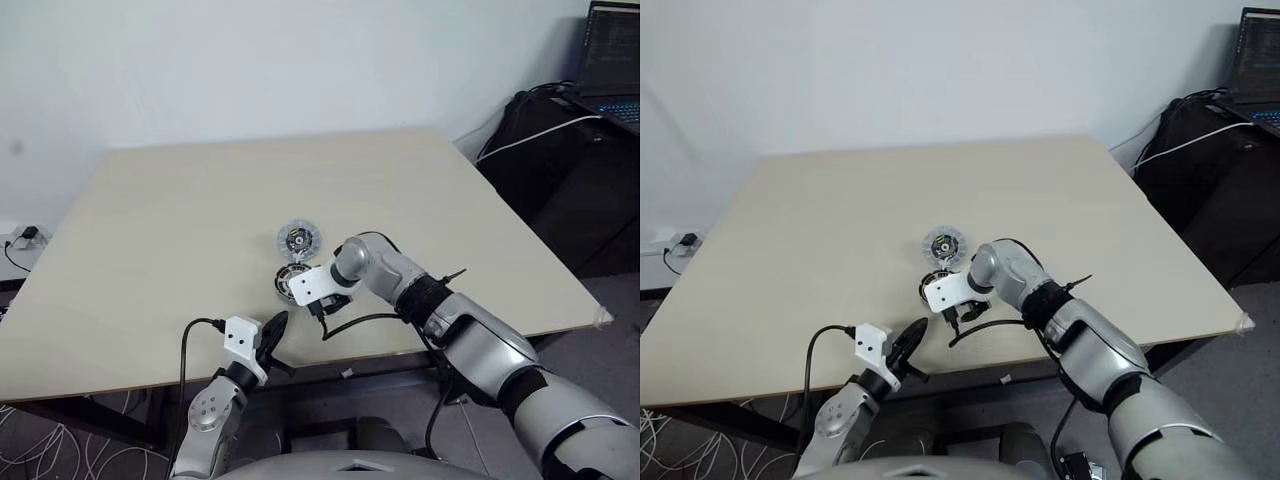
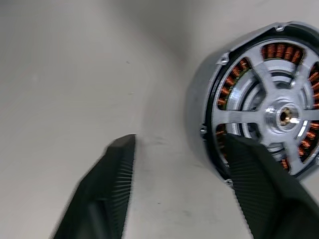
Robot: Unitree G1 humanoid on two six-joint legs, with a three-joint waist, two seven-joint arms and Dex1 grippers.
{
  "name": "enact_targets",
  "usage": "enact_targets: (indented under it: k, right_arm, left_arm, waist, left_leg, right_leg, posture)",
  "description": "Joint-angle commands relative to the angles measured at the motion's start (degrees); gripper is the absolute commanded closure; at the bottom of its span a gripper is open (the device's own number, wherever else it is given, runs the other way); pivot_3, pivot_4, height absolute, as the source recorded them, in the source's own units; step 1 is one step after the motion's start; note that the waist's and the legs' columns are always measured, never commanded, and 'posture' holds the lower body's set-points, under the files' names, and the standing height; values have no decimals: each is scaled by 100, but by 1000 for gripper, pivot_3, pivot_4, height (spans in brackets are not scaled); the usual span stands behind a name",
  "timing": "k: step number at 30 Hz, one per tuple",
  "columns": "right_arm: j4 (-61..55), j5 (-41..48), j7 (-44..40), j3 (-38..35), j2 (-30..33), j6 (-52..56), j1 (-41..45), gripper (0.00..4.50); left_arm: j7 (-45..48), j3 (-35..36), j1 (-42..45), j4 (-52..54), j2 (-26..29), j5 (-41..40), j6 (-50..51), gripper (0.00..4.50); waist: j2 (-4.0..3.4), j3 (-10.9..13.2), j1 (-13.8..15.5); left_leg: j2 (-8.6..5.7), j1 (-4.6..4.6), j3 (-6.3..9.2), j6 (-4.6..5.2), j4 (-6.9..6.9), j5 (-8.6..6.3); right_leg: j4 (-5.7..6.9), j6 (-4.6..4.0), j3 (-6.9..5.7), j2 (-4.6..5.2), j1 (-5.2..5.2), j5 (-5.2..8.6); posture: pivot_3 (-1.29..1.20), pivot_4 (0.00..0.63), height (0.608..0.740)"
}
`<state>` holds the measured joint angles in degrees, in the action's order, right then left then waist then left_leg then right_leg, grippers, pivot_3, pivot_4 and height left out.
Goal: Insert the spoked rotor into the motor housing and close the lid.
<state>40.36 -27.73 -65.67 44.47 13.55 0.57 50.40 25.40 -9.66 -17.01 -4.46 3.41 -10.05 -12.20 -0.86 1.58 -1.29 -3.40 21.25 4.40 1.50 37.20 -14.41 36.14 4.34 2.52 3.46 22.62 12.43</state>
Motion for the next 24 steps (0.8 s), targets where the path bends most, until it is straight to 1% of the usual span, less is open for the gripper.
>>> enact_targets:
  k: [1, 3, 5, 6, 7, 11, 13, 17, 21, 24]
  right_arm:
    - [77, -52, 15, -86, -37, -54, 106, 2871]
    - [91, -63, 29, -105, -45, -72, 102, 3433]
    - [96, -73, 43, -126, -50, -88, 93, 4067]
    - [92, -77, 52, -144, -51, -96, 82, 4309]
    - [82, -81, 55, -159, -52, -98, 71, 4391]
    - [38, -64, 114, -229, -35, -108, 10, 4394]
    - [-54, 22, 101, -326, -31, -33, -70, 4394]
    - [-413, 226, 162, -639, -12, 251, -286, 4394]
    - [-1058, 458, 35, -949, 132, 715, -529, 4394]
    - [-1869, 639, -130, -1216, 419, 1272, -802, 4394]
  left_arm:
    - [-12, 8, 48, 41, -36, -13, -134, 4500]
    - [-19, 8, 49, 43, -39, -18, -127, 4500]
    - [-26, 2, 51, 54, -43, -21, -113, 4500]
    - [-33, -3, 54, 66, -46, -21, -100, 4500]
    - [-35, -8, 50, 85, -45, -24, -87, 4500]
    - [-45, -22, 54, 126, -49, -26, -42, 4500]
    - [-42, -25, 64, 128, -51, -27, -25, 4500]
    - [-30, -14, 104, 106, -44, -34, 4, 4500]
    - [-17, -11, 141, 56, -54, -44, 17, 4500]
    - [7, 0, 198, -45, -71, -59, 1, 4500]
  waist:
    - [-1, -1, 12]
    - [-1, -1, 20]
    - [2, -5, 19]
    - [2, -4, 15]
    - [1, -4, 14]
    - [1, -4, 8]
    - [1, -4, 9]
    - [1, -4, 13]
    - [0, -3, 25]
    - [1, -3, 69]
  left_leg:
    - [0, 0, 1, 0, 0, 0]
    - [-2, 0, 2, 2, -1, 1]
    - [-4, 0, 3, 6, -4, 1]
    - [-3, -1, 4, 14, -7, 6]
    - [-3, -1, 5, 17, -10, 8]
    - [-1, -2, 5, 12, -9, 7]
    - [-1, -3, 5, 9, -7, 6]
    - [-2, -3, 6, 10, -6, 6]
    - [-2, -1, 6, 12, -8, 7]
    - [-3, 15, 8, 17, -8, 10]
  right_leg:
    - [0, -2, 0, 0, -1, 1]
    - [0, -6, 0, 1, -1, 2]
    - [-1, -29, 0, 2, 0, -13]
    - [-1, -28, -1, 1, 0, -17]
    - [-1, -25, -1, 1, 2, -19]
    - [0, -40, -2, 0, 2, -7]
    - [1, -15, -2, 0, 0, 7]
    - [2, -16, -1, 0, -1, 7]
    - [1, -29, -1, 1, 3, 0]
    - [0, -40, -3, 1, 16, -10]
  posture:
    - [0, 0, 740]
    - [0, 0, 740]
    - [0, 0, 740]
    - [0, 0, 740]
    - [0, 0, 740]
    - [0, 0, 740]
    - [0, 0, 740]
    - [0, 0, 740]
    - [0, 0, 740]
    - [0, 0, 740]
